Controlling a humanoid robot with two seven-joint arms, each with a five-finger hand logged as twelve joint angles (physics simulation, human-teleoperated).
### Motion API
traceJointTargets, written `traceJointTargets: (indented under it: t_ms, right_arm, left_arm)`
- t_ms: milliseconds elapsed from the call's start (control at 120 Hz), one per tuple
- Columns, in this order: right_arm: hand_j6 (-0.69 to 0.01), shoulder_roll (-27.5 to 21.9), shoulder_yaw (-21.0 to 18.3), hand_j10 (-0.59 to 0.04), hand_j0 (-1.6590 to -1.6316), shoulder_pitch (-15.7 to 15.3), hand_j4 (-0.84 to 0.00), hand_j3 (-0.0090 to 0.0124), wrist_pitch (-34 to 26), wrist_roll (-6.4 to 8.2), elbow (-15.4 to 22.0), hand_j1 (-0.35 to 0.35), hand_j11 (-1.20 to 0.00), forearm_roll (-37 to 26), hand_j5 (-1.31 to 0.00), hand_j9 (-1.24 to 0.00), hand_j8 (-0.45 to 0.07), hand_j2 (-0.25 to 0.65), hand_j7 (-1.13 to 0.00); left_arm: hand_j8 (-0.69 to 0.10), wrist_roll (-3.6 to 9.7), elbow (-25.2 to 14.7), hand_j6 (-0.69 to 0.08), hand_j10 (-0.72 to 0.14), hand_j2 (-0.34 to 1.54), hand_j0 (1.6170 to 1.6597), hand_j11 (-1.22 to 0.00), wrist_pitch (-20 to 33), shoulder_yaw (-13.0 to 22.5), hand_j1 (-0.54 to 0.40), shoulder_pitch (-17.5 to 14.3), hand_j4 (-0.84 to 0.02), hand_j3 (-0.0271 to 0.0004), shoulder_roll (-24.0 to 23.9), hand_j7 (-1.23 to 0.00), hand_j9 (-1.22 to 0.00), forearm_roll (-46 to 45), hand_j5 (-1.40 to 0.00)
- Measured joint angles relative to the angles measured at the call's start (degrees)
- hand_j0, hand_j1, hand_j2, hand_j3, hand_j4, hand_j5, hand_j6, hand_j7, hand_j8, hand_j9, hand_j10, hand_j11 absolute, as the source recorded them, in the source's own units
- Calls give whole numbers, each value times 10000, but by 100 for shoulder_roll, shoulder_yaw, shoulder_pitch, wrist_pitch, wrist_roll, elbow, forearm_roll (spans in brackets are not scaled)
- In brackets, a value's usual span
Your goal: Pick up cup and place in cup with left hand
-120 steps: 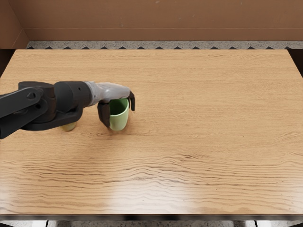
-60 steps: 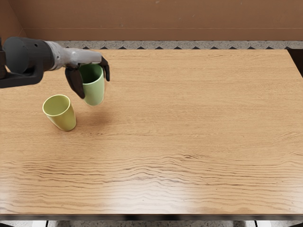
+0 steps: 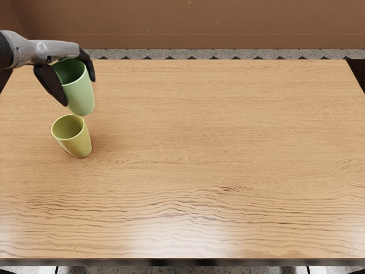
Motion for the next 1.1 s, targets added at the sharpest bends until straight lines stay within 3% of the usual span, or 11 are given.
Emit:
traceJointTargets:
  t_ms: [225,258,325,767,1100]
  right_arm:
    - [-6,0,0,-3,-16581,0,-4,0,0,0,0,-3491,0,0,-1,0,-4,0,0]
    - [-6,0,0,-3,-16581,0,-5,0,0,0,0,-3491,0,0,-1,-1,-4,0,0]
    - [-6,0,0,-3,-16581,0,-5,0,0,0,0,-3491,0,0,-1,-1,-4,0,0]
    - [-6,0,0,-3,-16581,0,-4,0,0,0,0,-3491,0,0,-1,0,-4,0,0]
    - [-6,0,0,-3,-16581,1,-4,0,0,0,0,-3491,0,0,-1,0,-4,0,0]
  left_arm:
    - [-1907,0,79,-2213,-3119,1175,16492,-7357,-5,35,-1704,109,-4607,0,246,-7559,-7442,-77,-7601]
    - [-1958,1,84,-2411,-3234,523,16484,-7350,-17,47,-1244,150,-4632,0,259,-7602,-7447,-93,-7681]
    - [-2094,1,92,-2447,-3379,448,16498,-7284,-16,59,-1282,217,-4801,0,321,-7625,-7442,-115,-7657]
    - [-2345,-2,100,-2695,-3710,289,16515,-7183,3,80,-1091,453,-5081,0,306,-7466,-7190,-121,-7449]
    - [-2341,-2,100,-2741,-3657,283,16516,-7187,323,89,-1074,656,-5109,0,245,-7489,-7122,227,-7478]
